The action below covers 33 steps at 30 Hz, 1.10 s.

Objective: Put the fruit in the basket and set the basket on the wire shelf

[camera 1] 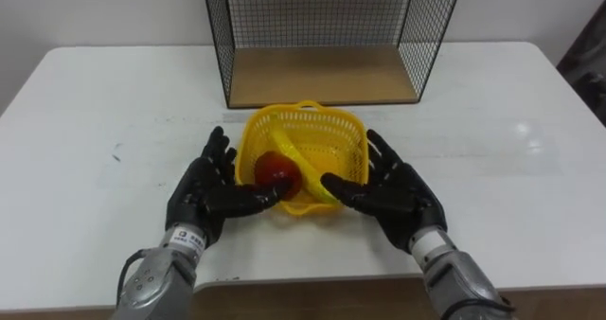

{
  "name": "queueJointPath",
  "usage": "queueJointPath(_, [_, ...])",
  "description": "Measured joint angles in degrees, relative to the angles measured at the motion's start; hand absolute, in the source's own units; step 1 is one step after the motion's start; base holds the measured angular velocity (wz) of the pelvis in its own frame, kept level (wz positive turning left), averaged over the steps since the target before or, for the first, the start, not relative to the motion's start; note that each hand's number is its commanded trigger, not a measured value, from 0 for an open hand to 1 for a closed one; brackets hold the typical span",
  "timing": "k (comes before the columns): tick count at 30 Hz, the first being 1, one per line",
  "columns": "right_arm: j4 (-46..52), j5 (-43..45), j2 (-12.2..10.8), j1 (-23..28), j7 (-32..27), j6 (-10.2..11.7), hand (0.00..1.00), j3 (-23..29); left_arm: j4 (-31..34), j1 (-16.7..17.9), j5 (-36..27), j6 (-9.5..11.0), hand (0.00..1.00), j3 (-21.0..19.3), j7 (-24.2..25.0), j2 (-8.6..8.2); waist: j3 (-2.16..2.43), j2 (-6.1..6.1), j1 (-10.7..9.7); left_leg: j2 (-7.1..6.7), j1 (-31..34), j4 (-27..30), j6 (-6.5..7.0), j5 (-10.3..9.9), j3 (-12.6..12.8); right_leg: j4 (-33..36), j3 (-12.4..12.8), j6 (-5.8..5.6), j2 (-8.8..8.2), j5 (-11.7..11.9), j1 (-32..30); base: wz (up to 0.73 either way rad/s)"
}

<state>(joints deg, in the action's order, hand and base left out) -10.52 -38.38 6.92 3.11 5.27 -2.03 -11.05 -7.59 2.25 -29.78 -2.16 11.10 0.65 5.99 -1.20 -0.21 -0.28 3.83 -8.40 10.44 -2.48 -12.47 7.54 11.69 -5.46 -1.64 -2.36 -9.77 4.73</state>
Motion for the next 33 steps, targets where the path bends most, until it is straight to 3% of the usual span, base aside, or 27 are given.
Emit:
queueJointPath(5, [0.01,1.11,-0.55,-0.12,-0.47,0.10,0.00,-0.21,0.28,-0.44,0.20,-0.17,0.00,0.36,0.01,-0.73,-0.17,-0.42,-0.63,0.00,0.26,-0.02,0.00,0.00,0.25,-0.05,0.20,0.00,0.01,0.00,-0.30,0.00])
queueJointPath(10, [-0.01,2.76,-0.75,-0.55,-1.02,0.71,0.00,-0.86,0.40,-0.69,0.10,-0.18,0.00,0.71,0.01,-0.89,0.01,-0.81,-0.99,0.00,0.69,-0.02,0.00,0.00,0.28,-0.03,0.35,-0.02,0.06,0.03,-0.78,0.00])
queueJointPath(24, [-0.11,3.00,-0.51,-0.58,-1.90,0.91,0.00,-1.05,0.39,-0.68,0.09,-0.19,0.00,1.68,0.02,-0.93,0.03,-0.76,-0.94,0.59,0.84,0.01,-0.01,0.00,0.36,0.05,0.47,0.37,0.61,0.28,-1.08,0.00])
queueJointPath(26, [-0.11,3.00,-0.55,-0.63,-2.11,0.91,0.00,-1.05,0.39,-0.68,0.10,-0.20,0.00,1.87,0.02,-0.93,0.09,-0.74,-0.95,0.55,0.98,0.02,-0.01,0.00,0.36,0.04,0.61,0.36,0.61,0.29,-1.29,0.00])
queueJointPath(28, [-0.10,3.00,-0.55,-0.71,-2.13,0.90,0.00,-1.04,0.40,-0.68,0.11,-0.23,0.00,1.89,0.02,-0.93,0.42,-0.62,-0.95,0.55,1.47,0.10,-0.01,0.00,0.36,0.07,0.70,0.35,0.63,0.40,-1.80,0.00])
queueJointPath(33, [-0.10,3.61,-0.57,-1.72,-2.72,0.89,0.00,-1.05,0.40,-0.68,0.25,-0.22,0.00,1.96,0.02,-0.97,0.54,-0.47,-1.03,0.59,1.02,0.25,-0.01,0.00,0.28,0.12,0.71,0.43,0.65,0.49,-1.38,0.00])
